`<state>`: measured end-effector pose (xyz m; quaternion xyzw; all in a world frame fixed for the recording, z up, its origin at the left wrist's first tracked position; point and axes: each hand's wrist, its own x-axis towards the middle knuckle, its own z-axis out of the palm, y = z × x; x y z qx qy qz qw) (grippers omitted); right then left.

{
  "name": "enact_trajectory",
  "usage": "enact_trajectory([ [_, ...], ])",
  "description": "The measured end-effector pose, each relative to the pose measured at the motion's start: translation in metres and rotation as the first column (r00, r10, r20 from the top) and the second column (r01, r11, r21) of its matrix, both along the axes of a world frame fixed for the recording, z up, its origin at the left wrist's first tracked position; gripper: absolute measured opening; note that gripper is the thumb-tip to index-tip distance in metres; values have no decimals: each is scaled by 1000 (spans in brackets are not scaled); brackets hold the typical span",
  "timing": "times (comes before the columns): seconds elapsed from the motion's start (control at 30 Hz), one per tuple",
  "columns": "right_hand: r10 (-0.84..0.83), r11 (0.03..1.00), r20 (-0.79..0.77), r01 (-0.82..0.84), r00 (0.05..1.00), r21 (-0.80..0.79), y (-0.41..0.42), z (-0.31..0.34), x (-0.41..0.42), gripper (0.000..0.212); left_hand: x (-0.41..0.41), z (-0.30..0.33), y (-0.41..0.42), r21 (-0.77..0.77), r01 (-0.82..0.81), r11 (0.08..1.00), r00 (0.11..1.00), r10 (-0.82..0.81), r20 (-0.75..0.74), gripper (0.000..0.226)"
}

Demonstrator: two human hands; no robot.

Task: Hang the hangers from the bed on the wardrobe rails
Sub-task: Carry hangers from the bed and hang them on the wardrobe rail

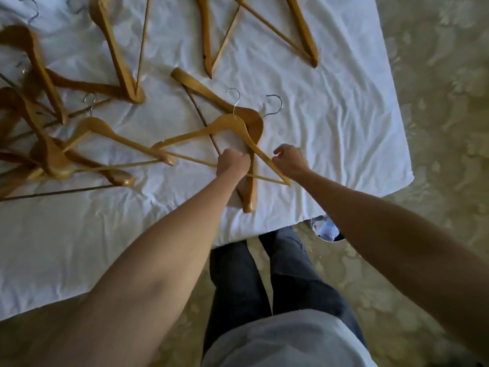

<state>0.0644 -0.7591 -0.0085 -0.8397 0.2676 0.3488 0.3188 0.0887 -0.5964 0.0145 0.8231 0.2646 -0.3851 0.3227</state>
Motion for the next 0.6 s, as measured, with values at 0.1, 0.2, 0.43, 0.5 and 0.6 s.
enact_trajectory([
  [0.1,-43,997,10,42,999,64,-3,-45,23,28,22,-43,-24,34,-97,995,994,96,43,45],
  [0.2,-98,966,-65,110,993,234,4,-70,29,22,33,-69,-38,-8,-211,977,976,211,52,51],
  [0.43,-82,758,-336,278,938,590,12,-73,34,26,16,-69,-8,1,-259,966,958,257,129,24],
  [0.5,-12,757,-342,233,940,611,21,-63,34,22,11,-61,3,-44,-285,957,952,288,102,25],
  [0.6,-13,804,-263,166,965,571,42,-36,29,6,5,-38,14,-61,-296,953,947,301,112,29],
])
